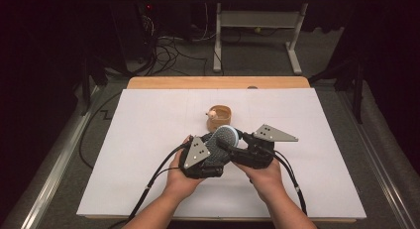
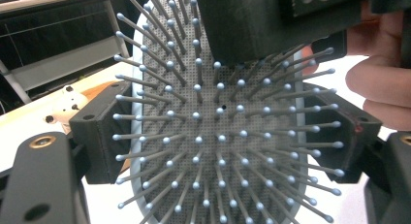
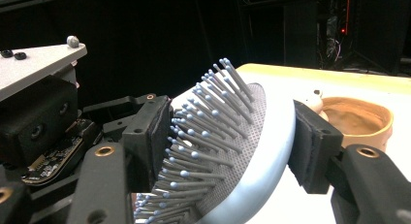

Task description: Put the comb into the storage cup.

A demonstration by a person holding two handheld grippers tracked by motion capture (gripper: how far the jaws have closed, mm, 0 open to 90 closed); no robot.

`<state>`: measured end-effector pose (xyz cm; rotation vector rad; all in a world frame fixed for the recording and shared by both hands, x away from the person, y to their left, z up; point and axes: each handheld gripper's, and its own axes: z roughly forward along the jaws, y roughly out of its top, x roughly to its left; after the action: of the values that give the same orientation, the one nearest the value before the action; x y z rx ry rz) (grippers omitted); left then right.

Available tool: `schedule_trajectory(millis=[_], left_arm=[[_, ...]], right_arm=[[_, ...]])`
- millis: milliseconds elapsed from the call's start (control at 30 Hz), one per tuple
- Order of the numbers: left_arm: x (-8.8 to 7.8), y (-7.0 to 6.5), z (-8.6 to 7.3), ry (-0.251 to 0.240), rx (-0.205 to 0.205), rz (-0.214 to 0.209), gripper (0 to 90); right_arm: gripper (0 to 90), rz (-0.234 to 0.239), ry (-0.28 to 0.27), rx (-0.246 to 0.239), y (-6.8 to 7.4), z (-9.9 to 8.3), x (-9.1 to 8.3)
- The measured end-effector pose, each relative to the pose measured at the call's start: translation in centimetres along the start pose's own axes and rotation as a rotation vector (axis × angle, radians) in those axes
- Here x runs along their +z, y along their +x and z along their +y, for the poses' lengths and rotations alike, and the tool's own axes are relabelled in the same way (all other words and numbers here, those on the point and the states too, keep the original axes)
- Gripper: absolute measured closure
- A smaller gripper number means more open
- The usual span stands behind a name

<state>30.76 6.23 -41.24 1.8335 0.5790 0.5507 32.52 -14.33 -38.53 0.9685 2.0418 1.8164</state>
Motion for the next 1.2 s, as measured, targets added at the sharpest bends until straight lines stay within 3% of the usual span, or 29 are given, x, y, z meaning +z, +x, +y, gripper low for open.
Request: schedule_trajectory(millis=[633,1200], left_arm=[[-0.12,-0.07,0.16,0.003,0.018,0.013,20.0],[-0.1,-0.18,0.18,0.005,0.028,0.024,20.0]], right_arm=[[46.8,0.026,-0.003,0.057,-0.36,0.18,-0.16],[54.7,0.018,0.008,0.09,-0.48,0.45,-0.3]])
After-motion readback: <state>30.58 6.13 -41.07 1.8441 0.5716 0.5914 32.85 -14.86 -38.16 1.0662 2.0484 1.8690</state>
